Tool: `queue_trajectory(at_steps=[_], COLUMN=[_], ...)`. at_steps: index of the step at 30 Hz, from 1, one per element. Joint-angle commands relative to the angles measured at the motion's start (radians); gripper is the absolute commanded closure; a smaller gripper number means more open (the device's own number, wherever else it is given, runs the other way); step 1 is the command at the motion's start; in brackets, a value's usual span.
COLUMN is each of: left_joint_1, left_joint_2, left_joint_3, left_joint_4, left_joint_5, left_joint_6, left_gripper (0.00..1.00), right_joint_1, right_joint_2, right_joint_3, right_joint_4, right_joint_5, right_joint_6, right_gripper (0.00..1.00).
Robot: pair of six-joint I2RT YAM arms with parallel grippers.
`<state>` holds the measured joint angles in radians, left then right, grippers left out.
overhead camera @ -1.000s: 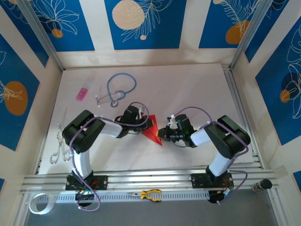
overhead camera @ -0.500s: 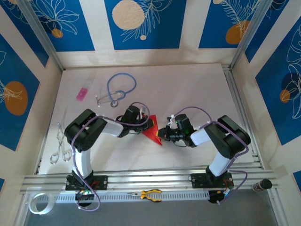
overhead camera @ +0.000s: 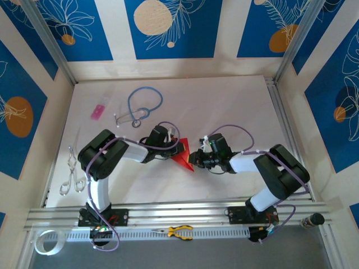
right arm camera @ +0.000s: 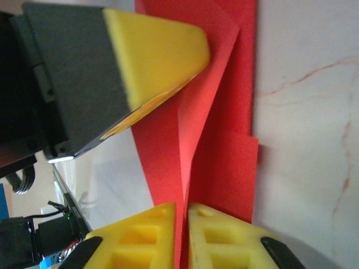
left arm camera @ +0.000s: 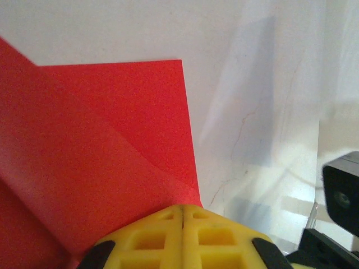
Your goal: Fold a paper plane with a square sheet of paper (pick it up from the middle)
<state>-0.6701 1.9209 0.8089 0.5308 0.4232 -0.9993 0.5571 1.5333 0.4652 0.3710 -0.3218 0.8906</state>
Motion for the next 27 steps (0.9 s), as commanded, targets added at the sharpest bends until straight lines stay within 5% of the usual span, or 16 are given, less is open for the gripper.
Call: queue_trajectory(at_steps=[1,27], left_joint_1=[-0.003,-0.004], left_joint_2=[0.024,0.024], left_joint_3=[-0.004,-0.017], left_joint_4=[-0.066,-0.048], left_joint_5=[-0.004,-0.006], left_joint_6=[0.023,0.011], left_gripper=[0.94,0.94], right_joint_1=[0.013,0.043], right_joint_2=[-0.019,-0.048], right_joint_3=[0.023,-0.026], right_joint_4=[-0.139,-0.247], right_joint_5=[-0.018,0.003], right_joint_6=[-0.041,-0.039], right_gripper=[0.85,0.88])
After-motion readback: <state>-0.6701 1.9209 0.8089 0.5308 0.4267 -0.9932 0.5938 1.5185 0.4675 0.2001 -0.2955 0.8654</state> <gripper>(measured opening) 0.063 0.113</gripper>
